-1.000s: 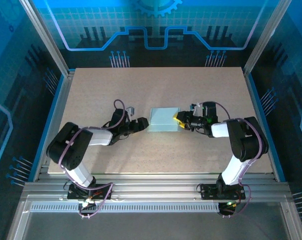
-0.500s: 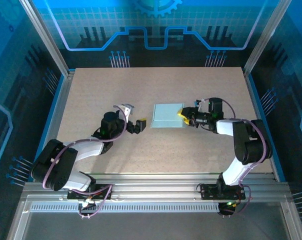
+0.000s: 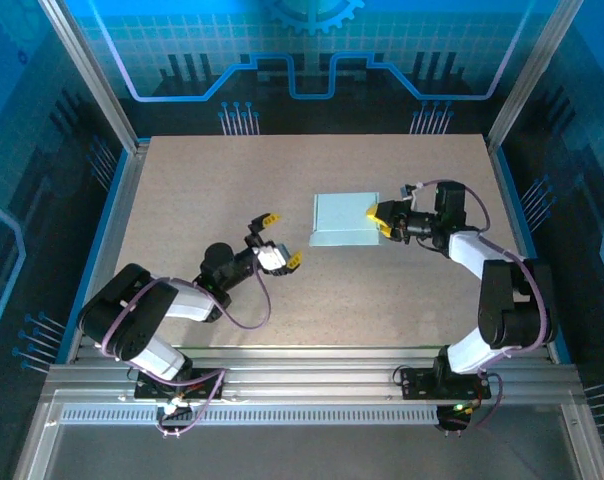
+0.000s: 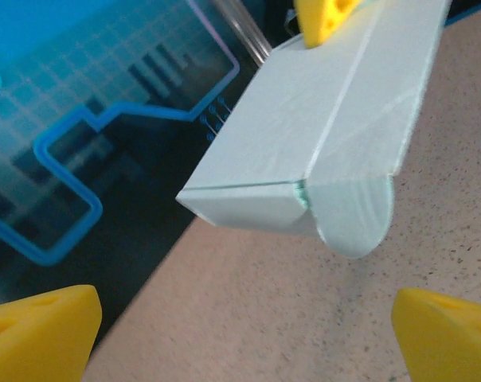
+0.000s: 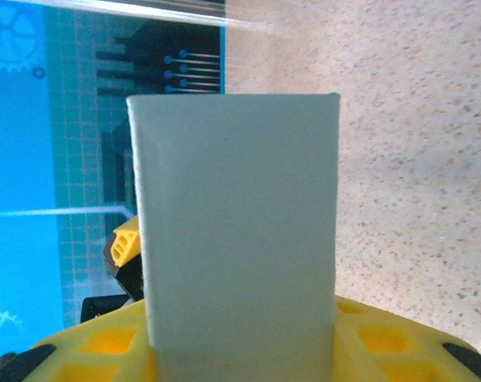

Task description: Fold the paper box

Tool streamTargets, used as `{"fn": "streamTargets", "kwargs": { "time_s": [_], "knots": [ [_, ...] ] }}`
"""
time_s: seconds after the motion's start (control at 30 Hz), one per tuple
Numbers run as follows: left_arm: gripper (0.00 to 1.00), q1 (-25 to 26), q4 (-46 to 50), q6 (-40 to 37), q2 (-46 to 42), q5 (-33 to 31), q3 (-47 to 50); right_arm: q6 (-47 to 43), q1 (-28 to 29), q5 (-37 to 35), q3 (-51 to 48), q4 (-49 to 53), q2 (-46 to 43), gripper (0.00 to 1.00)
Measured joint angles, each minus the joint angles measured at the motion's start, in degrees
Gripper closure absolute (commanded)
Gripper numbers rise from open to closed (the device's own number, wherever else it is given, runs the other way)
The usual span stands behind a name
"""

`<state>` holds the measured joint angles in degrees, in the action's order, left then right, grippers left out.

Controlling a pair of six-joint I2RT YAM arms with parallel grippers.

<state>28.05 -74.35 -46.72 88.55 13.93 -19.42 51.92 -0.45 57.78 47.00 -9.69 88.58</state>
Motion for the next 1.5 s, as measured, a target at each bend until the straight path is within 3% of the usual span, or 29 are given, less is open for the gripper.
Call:
{"fn": "streamTargets", "kwargs": {
  "time_s": [0.23, 0.53, 0.63, 1.37, 1.5],
  "knots": [
    [0.12, 4.46, -0.55, -15.45, -0.26, -5.44, 0.00, -1.05, 0.07, 2.80, 0.28, 3.32, -1.95, 0.58],
    [0.14, 6.84, -0.57, -24.94, -1.09, -8.98, -0.02, -0.94, 3.61, 4.92, 0.28, 5.25, -3.02, 0.59],
    [0.14, 7.37, -0.55, -26.10, -1.18, -9.35, -0.02, -0.92, 5.05, 5.49, 0.28, 5.70, -3.63, 0.59],
    [0.49, 9.60, -1.68, -28.33, -0.79, -10.34, -0.02, -0.92, 6.14, 6.10, 0.26, 7.96, -4.26, 0.59],
    [0.53, 9.68, -1.81, -28.74, -0.42, -10.75, -0.02, -0.55, 6.14, 5.73, 0.26, 8.85, -4.26, 0.53]
  ]
}}
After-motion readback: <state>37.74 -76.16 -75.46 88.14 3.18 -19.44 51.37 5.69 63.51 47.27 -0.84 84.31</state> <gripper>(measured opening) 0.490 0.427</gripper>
